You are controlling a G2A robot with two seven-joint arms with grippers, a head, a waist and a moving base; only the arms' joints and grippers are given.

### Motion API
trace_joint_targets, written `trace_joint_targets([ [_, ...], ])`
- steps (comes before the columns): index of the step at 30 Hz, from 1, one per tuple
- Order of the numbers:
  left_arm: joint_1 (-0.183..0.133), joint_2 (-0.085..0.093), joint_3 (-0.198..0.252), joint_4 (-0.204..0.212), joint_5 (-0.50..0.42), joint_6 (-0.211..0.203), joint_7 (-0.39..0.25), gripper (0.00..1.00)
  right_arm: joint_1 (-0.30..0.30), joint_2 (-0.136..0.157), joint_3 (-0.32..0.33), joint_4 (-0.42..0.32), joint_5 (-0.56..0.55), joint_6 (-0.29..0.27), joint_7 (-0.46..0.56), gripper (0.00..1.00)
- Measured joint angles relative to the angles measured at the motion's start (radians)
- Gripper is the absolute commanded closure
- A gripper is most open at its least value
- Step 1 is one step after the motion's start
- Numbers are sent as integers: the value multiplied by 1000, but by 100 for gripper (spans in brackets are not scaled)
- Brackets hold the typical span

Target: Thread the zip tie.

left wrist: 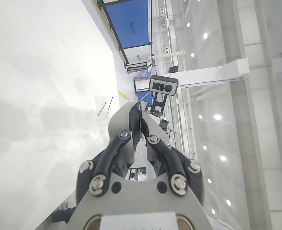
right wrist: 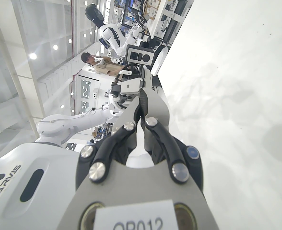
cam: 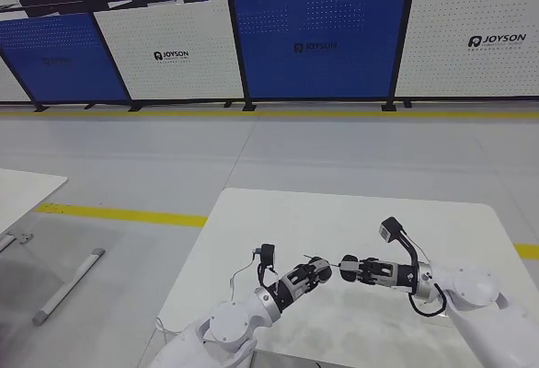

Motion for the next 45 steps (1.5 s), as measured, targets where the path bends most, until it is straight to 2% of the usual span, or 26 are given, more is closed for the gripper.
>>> trace_joint_targets([
  [1, 0, 0, 0, 0, 2, 0, 0, 100, 0, 0, 0, 0, 0, 0, 0, 100],
  [2, 1, -1, -1, 0, 3, 0, 0, 100, -2, 0, 0, -3, -1, 1, -4, 89],
  [3, 1, -2, -1, 0, 4, 0, 0, 100, -9, 0, 2, -10, -4, 6, -16, 65],
  [4, 1, -2, -2, 0, 5, 1, 0, 100, -13, -1, 4, -16, -6, 9, -24, 59],
  [5, 1, -3, -2, 0, 6, 1, 0, 100, -16, 0, 8, -21, -7, 12, -27, 7],
  [6, 2, -3, -3, -1, 7, 2, 0, 100, -20, 1, 14, -25, -8, 15, -28, 0],
  [13, 6, -5, -9, -7, 18, 12, -5, 100, -58, 12, 70, -38, -5, 6, -28, 0],
  [19, 6, -7, -16, -4, 17, 34, -13, 100, -115, 29, 141, -48, 20, -33, -19, 0],
  [22, 1, -11, -16, 9, 9, 51, 8, 100, -156, 40, 190, -52, 49, -70, -11, 0],
  [25, -10, -18, -11, 30, 5, 62, 63, 100, -192, 49, 239, -61, 70, -74, -4, 0],
  [27, -14, -21, -9, 37, 13, 63, 102, 100, -195, 49, 244, -62, 71, -73, -3, 0],
  [39, -14, -21, -9, 36, 12, 61, 93, 100, -194, 49, 242, -62, 71, -72, -3, 0],
  [43, -9, -24, -25, 25, -18, 24, 91, 100, -194, 49, 242, -62, 71, -72, -3, 0],
  [45, 0, -22, -53, 5, -56, -3, 79, 100, -194, 49, 242, -62, 71, -72, -3, 0],
])
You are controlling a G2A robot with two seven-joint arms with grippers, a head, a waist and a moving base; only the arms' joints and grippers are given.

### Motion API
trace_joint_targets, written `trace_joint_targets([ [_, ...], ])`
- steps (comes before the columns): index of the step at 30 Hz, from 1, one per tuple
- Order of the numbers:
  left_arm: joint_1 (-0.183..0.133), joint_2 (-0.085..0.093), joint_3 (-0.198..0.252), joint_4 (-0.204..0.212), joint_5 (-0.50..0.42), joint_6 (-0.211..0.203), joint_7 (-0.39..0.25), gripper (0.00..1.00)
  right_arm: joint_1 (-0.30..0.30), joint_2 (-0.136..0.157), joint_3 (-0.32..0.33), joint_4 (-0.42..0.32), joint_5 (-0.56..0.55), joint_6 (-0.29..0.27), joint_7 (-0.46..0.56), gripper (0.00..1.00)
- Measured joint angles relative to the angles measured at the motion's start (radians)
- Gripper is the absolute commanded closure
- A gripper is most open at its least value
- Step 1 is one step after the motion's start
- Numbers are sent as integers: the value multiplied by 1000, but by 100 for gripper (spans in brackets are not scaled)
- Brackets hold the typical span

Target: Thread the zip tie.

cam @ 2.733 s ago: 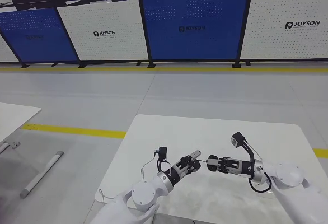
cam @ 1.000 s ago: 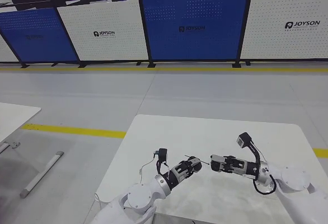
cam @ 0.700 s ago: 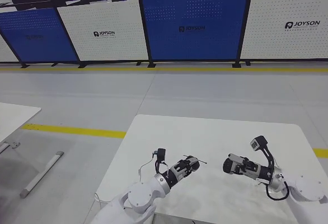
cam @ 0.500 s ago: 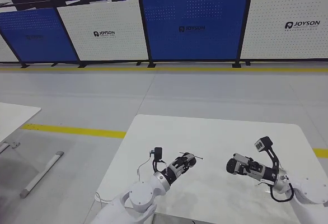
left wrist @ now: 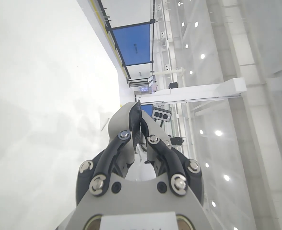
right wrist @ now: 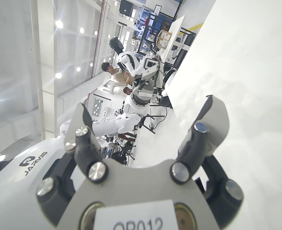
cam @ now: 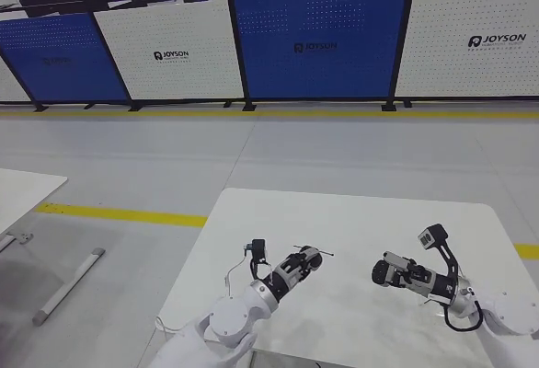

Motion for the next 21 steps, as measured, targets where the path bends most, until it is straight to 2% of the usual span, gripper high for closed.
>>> trace_joint_targets([
  [2, 13, 3, -30, -27, -28, -24, -18, 100, 0, 0, 0, 0, 0, 0, 0, 0],
  [5, 42, 11, -90, -89, -64, -68, -51, 100, 0, 0, 0, 0, 0, 0, 0, 0],
  [9, 99, 23, -173, -203, -91, -102, -99, 100, 0, 0, 0, 0, 0, 0, 0, 0],
  [12, 137, 28, -213, -267, -116, -124, -142, 100, 0, 0, 0, 0, 0, 0, 0, 0],
  [15, 153, 30, -231, -283, -135, -118, -175, 100, 0, 0, 0, 0, 0, 0, 0, 0],
  [21, 152, 30, -230, -282, -134, -118, -173, 100, 0, 0, 0, 0, 0, 0, 0, 0],
])
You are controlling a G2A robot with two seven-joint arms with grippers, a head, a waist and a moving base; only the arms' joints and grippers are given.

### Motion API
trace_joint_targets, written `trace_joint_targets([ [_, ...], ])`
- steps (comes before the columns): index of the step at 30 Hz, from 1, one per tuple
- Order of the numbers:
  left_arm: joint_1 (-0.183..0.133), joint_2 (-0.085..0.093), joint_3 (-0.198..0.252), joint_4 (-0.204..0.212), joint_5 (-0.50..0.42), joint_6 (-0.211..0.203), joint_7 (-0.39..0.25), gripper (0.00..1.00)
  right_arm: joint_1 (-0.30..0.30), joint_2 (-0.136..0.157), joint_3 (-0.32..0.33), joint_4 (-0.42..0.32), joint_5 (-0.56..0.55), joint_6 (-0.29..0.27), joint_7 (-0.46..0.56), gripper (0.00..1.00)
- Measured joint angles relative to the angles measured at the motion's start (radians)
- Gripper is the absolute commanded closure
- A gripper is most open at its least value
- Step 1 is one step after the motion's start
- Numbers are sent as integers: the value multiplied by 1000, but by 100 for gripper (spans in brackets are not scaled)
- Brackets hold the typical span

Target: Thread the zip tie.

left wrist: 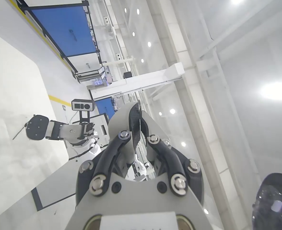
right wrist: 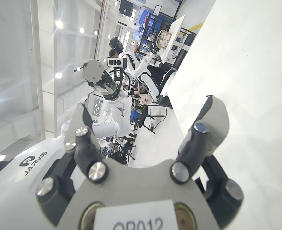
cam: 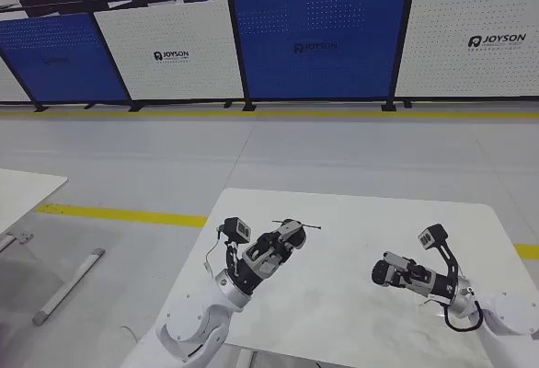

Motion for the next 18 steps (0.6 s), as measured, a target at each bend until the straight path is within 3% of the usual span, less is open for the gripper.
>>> trace_joint_targets([
  [8, -4, -4, 7, -2, -30, -10, -6, 100, 0, 0, 0, 0, 0, 0, 0, 0],
  [10, -2, -5, 6, -7, -68, -28, -33, 100, 0, 0, 0, 0, 0, 0, 0, 0],
  [14, 17, -3, -34, -11, -218, -53, -163, 100, 0, 0, 0, 0, 0, 0, 0, 0],
  [18, 23, -2, -52, -9, -235, -59, -174, 100, 0, 0, 0, 0, 0, 0, 0, 0],
])
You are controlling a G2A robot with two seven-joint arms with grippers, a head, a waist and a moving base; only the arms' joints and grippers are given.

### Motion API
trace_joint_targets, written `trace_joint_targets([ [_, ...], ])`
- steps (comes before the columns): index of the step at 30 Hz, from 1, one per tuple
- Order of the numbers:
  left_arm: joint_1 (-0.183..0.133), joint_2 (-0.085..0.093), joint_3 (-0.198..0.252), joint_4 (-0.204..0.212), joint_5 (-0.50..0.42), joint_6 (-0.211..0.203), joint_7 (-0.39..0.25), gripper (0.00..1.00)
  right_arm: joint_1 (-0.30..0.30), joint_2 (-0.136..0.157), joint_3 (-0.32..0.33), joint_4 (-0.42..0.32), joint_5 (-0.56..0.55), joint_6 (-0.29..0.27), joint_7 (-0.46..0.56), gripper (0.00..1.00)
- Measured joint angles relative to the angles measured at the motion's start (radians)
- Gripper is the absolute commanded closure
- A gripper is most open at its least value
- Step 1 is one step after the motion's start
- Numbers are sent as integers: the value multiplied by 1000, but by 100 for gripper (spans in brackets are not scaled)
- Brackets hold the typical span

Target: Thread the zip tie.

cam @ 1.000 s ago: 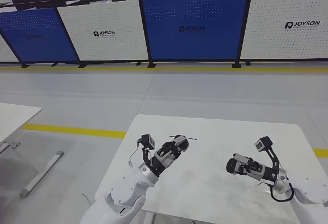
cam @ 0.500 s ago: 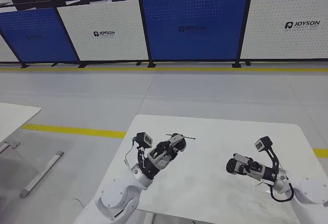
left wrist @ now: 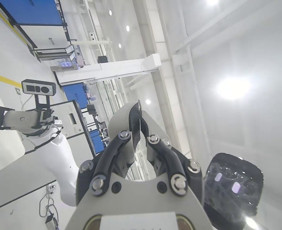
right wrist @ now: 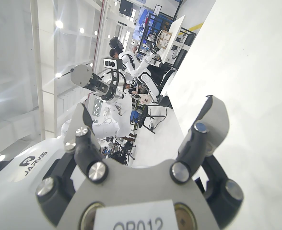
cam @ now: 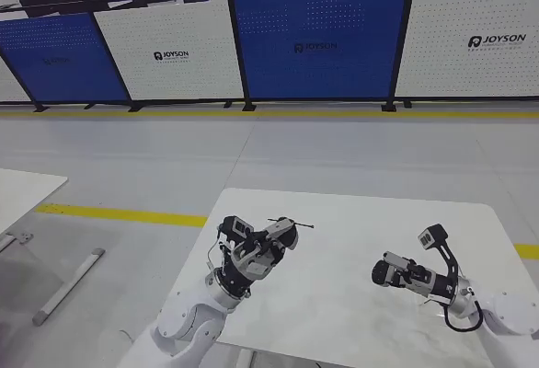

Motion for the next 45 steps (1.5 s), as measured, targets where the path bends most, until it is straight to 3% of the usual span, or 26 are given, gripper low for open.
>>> trace_joint_targets([
  [6, -4, 0, 4, 5, 17, 12, 9, 100, 0, 0, 0, 0, 0, 0, 0, 0],
  [15, -28, 4, 49, 56, 252, 151, 24, 100, 0, 0, 0, 0, 0, 0, 0, 0],
  [19, -31, 5, 75, 90, 327, 185, 13, 100, 0, 0, 0, 0, 0, 0, 0, 0],
  [25, -45, 3, 106, 150, 400, 206, 28, 100, 0, 0, 0, 0, 0, 0, 0, 0],
  [30, -61, -4, 135, 182, 506, 190, 143, 100, 0, 0, 0, 0, 0, 0, 0, 0],
  [40, -61, -4, 136, 182, 507, 189, 144, 100, 0, 0, 0, 0, 0, 0, 0, 0],
  [45, -80, -5, 158, 234, 613, 236, 176, 100, 0, 0, 0, 0, 0, 0, 0, 0],
])
